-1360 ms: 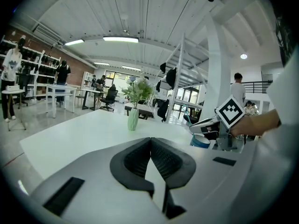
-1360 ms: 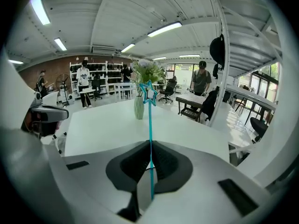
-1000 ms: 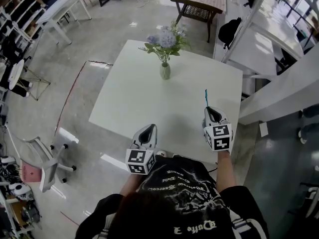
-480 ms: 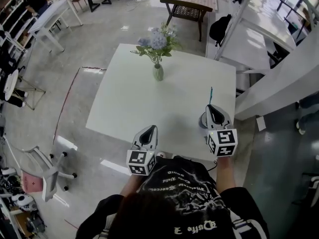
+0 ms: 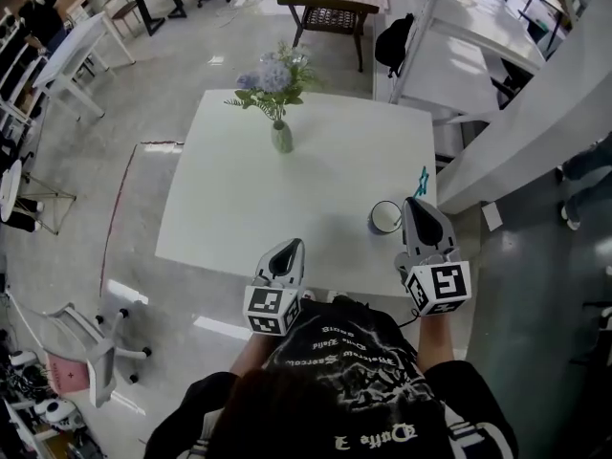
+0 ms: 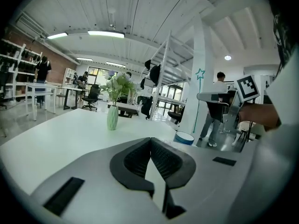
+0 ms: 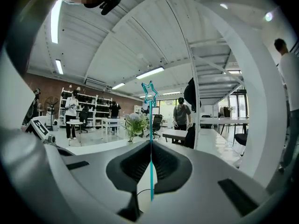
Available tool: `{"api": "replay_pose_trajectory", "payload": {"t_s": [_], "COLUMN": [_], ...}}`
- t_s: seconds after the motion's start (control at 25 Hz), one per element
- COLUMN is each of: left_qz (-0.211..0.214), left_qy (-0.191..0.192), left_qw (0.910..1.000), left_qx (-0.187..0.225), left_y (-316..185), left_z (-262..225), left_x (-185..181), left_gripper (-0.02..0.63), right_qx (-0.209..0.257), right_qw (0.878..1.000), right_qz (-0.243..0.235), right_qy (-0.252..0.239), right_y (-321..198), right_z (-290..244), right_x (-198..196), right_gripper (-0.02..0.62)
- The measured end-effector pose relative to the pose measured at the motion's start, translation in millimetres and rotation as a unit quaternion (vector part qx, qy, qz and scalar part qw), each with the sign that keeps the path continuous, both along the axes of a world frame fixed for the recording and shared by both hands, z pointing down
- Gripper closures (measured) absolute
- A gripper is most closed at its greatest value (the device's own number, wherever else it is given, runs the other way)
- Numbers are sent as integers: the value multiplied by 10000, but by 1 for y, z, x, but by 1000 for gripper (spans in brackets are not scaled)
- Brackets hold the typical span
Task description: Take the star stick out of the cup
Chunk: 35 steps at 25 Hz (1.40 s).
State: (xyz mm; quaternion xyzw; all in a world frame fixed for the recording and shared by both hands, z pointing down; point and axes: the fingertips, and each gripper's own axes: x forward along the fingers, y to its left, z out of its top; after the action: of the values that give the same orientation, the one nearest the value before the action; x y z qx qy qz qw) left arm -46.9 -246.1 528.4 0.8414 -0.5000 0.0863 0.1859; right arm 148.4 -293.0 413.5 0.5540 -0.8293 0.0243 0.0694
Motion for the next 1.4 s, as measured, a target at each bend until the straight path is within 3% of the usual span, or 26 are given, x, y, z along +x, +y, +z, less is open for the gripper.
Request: {"api": "replay_pose_trajectory", "payload": {"t_s": [0.32, 0.8, 1.04, 1.2, 1.4], "left_qz": [359, 924, 1136, 1161, 1087], "left_qy": [-4, 109, 40, 39, 30], "left_qw": [9993, 9951, 9928, 9926, 9936], "left_qx": [58, 336, 378, 354, 306], "left_y": [1, 4, 13, 19, 23], "left_z": [-2, -26, -30, -27, -23], "left_x": [26, 66, 80, 82, 78], "left_gripper": [586, 586, 586, 586, 586], "right_qx": [280, -41, -268, -543, -571], "right_qw": [9985, 9931, 9904, 9919, 9929], "right_qz": [196, 1071, 1241, 1121, 1023], "right_qy": [-435, -486, -551, -243, -220], "right_y": [35, 90, 107, 115, 116], "right_z": [-12, 30, 56, 77, 83], "right_x": [34, 84, 89, 78, 72], "right_gripper": [583, 583, 583, 583, 583]}}
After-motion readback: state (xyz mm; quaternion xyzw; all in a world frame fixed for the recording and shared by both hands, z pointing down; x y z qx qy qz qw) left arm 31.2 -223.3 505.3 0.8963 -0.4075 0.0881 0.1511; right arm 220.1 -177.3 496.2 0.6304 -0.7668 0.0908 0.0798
